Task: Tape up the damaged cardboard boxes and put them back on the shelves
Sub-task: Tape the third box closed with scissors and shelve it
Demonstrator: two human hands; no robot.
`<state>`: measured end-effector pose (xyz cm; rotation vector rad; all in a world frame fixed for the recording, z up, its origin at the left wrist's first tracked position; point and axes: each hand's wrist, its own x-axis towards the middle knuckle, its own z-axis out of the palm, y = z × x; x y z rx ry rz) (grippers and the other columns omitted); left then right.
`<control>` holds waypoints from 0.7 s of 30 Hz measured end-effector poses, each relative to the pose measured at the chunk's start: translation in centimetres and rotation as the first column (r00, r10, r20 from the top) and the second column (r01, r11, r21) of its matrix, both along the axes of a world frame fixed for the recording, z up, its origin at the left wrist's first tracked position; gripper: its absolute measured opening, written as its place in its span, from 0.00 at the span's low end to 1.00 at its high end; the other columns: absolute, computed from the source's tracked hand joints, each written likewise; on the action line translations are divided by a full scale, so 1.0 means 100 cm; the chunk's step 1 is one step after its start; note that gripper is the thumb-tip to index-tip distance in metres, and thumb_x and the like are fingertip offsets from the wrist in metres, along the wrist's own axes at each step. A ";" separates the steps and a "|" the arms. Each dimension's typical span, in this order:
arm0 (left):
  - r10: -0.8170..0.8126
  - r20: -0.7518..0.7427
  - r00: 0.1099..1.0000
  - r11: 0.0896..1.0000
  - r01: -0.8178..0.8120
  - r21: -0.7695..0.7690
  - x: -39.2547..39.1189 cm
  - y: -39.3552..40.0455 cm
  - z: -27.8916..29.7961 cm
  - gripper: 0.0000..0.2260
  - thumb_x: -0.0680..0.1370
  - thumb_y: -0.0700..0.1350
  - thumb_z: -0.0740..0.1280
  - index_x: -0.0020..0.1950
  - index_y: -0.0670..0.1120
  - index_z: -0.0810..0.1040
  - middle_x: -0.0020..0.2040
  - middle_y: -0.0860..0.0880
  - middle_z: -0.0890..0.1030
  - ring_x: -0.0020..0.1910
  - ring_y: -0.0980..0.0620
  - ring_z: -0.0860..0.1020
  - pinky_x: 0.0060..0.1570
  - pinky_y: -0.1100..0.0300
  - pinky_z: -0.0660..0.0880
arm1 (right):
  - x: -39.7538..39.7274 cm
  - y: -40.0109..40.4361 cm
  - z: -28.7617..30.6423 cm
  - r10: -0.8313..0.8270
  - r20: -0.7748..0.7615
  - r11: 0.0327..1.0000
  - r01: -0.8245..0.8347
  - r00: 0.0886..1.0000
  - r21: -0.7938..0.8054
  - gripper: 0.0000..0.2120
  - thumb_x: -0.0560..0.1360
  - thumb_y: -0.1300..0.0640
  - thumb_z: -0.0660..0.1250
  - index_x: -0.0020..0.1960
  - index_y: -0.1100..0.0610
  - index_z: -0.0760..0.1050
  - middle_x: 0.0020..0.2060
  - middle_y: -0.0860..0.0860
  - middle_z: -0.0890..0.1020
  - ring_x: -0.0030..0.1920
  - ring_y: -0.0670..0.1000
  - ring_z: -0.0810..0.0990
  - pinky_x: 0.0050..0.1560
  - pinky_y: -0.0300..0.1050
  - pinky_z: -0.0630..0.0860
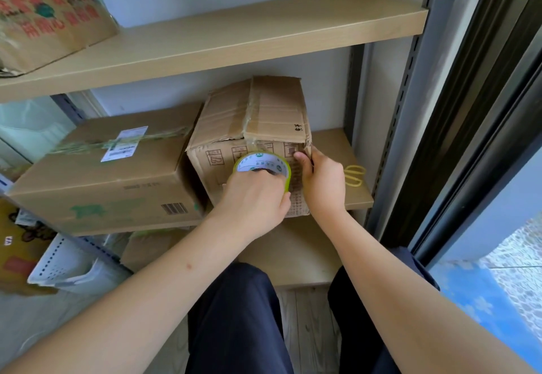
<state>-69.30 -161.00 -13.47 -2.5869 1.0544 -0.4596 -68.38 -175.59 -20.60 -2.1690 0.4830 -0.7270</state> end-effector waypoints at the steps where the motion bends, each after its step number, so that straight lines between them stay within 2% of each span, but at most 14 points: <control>1: 0.023 0.001 1.000 1.000 -0.023 -0.008 -0.002 -0.001 0.000 0.12 0.82 0.55 0.55 0.47 0.49 0.71 0.30 0.53 0.60 0.28 0.52 0.63 0.26 0.59 0.56 | 0.001 0.002 0.001 -0.010 -0.007 1.000 0.010 1.000 0.009 0.20 0.82 0.45 0.58 0.67 0.56 0.75 0.47 0.53 0.85 0.43 0.52 0.83 0.40 0.45 0.78; 4: 0.123 0.020 0.992 0.992 -0.123 -0.043 -0.005 0.000 0.000 0.12 0.83 0.56 0.56 0.44 0.51 0.69 0.29 0.53 0.59 0.30 0.50 0.65 0.25 0.60 0.53 | -0.001 0.004 0.000 -0.032 -0.020 0.999 0.033 0.999 0.029 0.20 0.82 0.45 0.57 0.66 0.54 0.76 0.47 0.52 0.85 0.44 0.52 0.83 0.39 0.45 0.78; 6: 0.207 0.063 0.976 0.977 -0.203 -0.065 -0.003 0.005 0.003 0.15 0.83 0.57 0.57 0.41 0.51 0.67 0.27 0.52 0.59 0.26 0.52 0.62 0.24 0.61 0.51 | -0.003 0.001 -0.003 -0.045 -0.011 0.998 0.045 0.999 0.048 0.18 0.82 0.45 0.58 0.63 0.54 0.78 0.45 0.51 0.85 0.42 0.50 0.82 0.30 0.32 0.69; 7: 0.239 0.076 0.968 0.970 -0.233 -0.070 -0.001 0.008 0.004 0.16 0.83 0.57 0.57 0.39 0.50 0.67 0.27 0.52 0.60 0.24 0.53 0.60 0.24 0.62 0.51 | -0.003 0.001 -0.004 -0.054 -0.004 0.997 0.054 0.999 0.047 0.18 0.82 0.45 0.58 0.61 0.55 0.78 0.44 0.51 0.85 0.39 0.49 0.80 0.27 0.29 0.65; 9: 0.274 0.068 0.959 0.960 -0.269 -0.072 0.004 0.009 0.006 0.18 0.83 0.57 0.57 0.37 0.49 0.65 0.27 0.52 0.61 0.23 0.53 0.57 0.25 0.63 0.52 | -0.002 0.003 -0.002 -0.062 0.000 0.997 0.062 0.998 0.039 0.18 0.82 0.45 0.59 0.61 0.55 0.78 0.44 0.52 0.85 0.36 0.47 0.76 0.25 0.29 0.63; 12: 0.288 0.037 0.957 0.955 -0.284 -0.084 0.011 0.002 0.004 0.22 0.83 0.56 0.58 0.32 0.48 0.59 0.27 0.51 0.62 0.24 0.53 0.59 0.25 0.62 0.53 | -0.001 0.004 -0.002 -0.075 -0.020 0.997 0.075 0.997 0.034 0.19 0.82 0.44 0.58 0.63 0.54 0.78 0.45 0.52 0.85 0.39 0.49 0.80 0.25 0.30 0.59; 16: 0.307 0.029 0.951 0.949 -0.303 -0.089 0.009 0.000 -0.007 0.23 0.84 0.55 0.55 0.32 0.48 0.58 0.26 0.51 0.63 0.23 0.53 0.60 0.25 0.63 0.54 | 0.000 0.003 -0.002 -0.090 -0.032 0.996 0.090 0.995 0.017 0.18 0.82 0.44 0.58 0.60 0.55 0.79 0.44 0.51 0.85 0.35 0.47 0.77 0.26 0.32 0.58; 19: 0.278 0.059 0.959 0.957 -0.271 -0.098 0.010 0.003 -0.007 0.20 0.85 0.56 0.52 0.37 0.48 0.67 0.27 0.51 0.64 0.24 0.52 0.63 0.25 0.62 0.56 | 0.000 0.005 -0.001 -0.081 -0.033 0.996 0.082 0.996 0.020 0.19 0.82 0.44 0.58 0.61 0.55 0.78 0.44 0.51 0.85 0.39 0.50 0.81 0.27 0.32 0.60; 21: 0.155 0.000 0.988 0.988 -0.155 -0.021 0.011 0.015 -0.008 0.17 0.85 0.56 0.50 0.49 0.47 0.72 0.31 0.51 0.68 0.28 0.51 0.68 0.25 0.60 0.56 | -0.002 0.002 -0.003 -0.072 -0.019 0.997 0.073 0.997 0.032 0.18 0.82 0.44 0.58 0.58 0.55 0.79 0.39 0.49 0.82 0.36 0.48 0.79 0.27 0.33 0.61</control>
